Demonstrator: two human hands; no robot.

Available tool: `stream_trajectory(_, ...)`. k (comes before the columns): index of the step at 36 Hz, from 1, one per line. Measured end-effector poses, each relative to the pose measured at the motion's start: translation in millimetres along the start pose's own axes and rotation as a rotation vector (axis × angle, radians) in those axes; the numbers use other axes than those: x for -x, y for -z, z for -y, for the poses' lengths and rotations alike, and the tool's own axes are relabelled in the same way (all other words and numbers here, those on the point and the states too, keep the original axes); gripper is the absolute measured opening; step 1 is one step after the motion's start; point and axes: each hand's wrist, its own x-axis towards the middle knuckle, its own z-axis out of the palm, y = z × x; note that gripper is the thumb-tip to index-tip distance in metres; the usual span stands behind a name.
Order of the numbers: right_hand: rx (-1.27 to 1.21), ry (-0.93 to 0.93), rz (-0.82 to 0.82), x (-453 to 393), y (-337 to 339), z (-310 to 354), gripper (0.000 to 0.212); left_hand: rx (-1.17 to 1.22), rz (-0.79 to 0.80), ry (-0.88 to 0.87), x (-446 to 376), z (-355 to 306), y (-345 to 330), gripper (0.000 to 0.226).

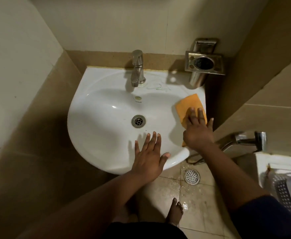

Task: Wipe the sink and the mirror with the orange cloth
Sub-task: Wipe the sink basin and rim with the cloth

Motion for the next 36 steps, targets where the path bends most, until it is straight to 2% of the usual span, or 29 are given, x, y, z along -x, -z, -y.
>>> stream_trajectory(4,0.138,0.002,0.2,38,0,34,0.062,-0.019,0.058,0.067,7,33,9,0.069)
stream_trajectory(6,0.184,0.068,0.285,53,2,58,0.06,-0.026,0.067,0.087,10,49,16,0.066)
stream_trajectory(9,0.135,0.165,0.329,71,3,85,0.05,-0.032,0.074,0.109,14,69,23,0.066)
stream_trajectory(14,0.142,0.176,0.34,60,5,76,0.05,-0.077,0.098,0.069,17,95,30,0.066)
stream_trajectory(21,0.39,0.016,0.244,-4,0,38,0.061,-0.125,0.145,0.041,17,105,32,0.067)
stream_trajectory(28,0.578,0.058,0.133,-48,-10,31,0.063,-0.16,0.17,0.046,14,113,33,0.068)
stream_trajectory(32,0.431,0.031,0.243,-32,-28,57,0.07,-0.156,0.171,0.08,11,123,36,0.069)
stream_trajectory(36,0.049,0.125,0.521,0,-42,114,0.078,-0.161,0.159,0.113,6,132,41,0.068)
